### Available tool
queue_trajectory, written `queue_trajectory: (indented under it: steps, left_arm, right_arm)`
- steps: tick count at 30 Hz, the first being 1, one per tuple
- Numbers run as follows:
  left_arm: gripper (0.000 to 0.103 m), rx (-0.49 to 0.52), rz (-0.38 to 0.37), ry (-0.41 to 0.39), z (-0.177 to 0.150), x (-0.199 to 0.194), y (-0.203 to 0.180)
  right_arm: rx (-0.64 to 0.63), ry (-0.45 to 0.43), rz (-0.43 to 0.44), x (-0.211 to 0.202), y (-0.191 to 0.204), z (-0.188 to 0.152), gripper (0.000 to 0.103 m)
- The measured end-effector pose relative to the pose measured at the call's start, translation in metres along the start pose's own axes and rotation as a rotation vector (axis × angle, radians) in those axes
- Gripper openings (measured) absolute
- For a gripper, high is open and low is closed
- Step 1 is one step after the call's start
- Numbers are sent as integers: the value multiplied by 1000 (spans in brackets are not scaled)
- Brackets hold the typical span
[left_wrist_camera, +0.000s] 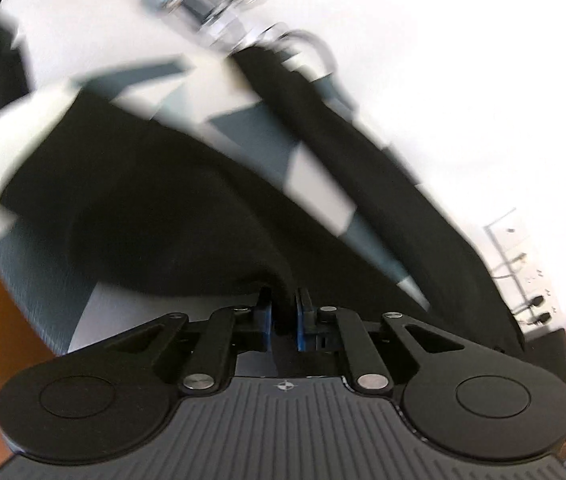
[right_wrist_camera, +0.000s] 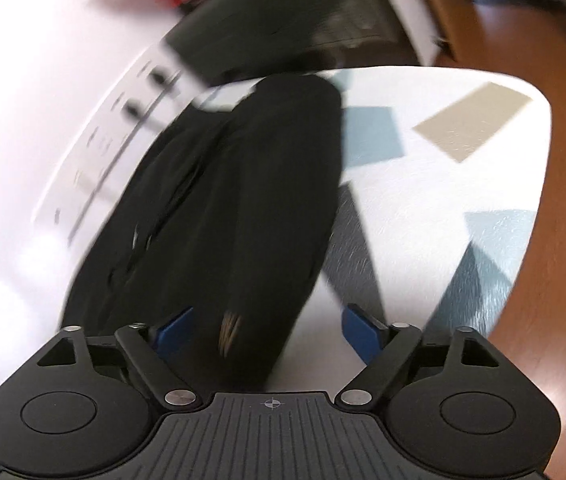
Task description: Fold clothes
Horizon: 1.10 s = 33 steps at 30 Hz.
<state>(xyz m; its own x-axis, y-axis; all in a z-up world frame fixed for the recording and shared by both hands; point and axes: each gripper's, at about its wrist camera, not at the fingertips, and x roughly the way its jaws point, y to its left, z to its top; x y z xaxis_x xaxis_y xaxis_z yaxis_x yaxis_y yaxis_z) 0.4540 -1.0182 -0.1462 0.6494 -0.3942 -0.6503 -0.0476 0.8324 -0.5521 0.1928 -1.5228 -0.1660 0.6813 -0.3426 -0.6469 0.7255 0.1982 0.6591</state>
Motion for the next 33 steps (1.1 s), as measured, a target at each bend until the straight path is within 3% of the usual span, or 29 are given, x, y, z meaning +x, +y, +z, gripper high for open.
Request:
queue_trajectory:
  steps: [4,6,7,8,10,14,19,22,28,33]
  left_arm:
    - [10,120,-107,-91,16,-27,-40]
    - [10,171,-169,-138,24,-41,-59]
    - [10,150,-177,-144,28,-43,-61]
    - [10,129,-185,-150,33,-44,-63]
    - [10,103,-185,-155,37,-46,-62]
    - [10,72,-197,-166,40,-64,-51]
    - [10,185,-274,-217,47,-95,-59]
    - [10,180,-320,-229,59,-98,-74]
    - [10,77,-318,-243,98,-61,-95]
    - [10,25,-230,-273,130,0,-119]
  right_arm:
    - [156,-22,44,19,-10,18,65]
    - [194,-14,54,29,-13,23,47]
    - [209,-10,53,34,-14,25,30]
    - [219,-19,57,35,-14,25,20]
    - [218,-58,81,29,-11,25,11]
    - [123,-188,158,-9,12,29,10]
    - [141,-258,264,-46,30,45,10]
    - [136,-273,280,-49,43,57,10]
    - [86,-294,285,-28,89,84,10]
    - [17,-276,294,21,134,120,10]
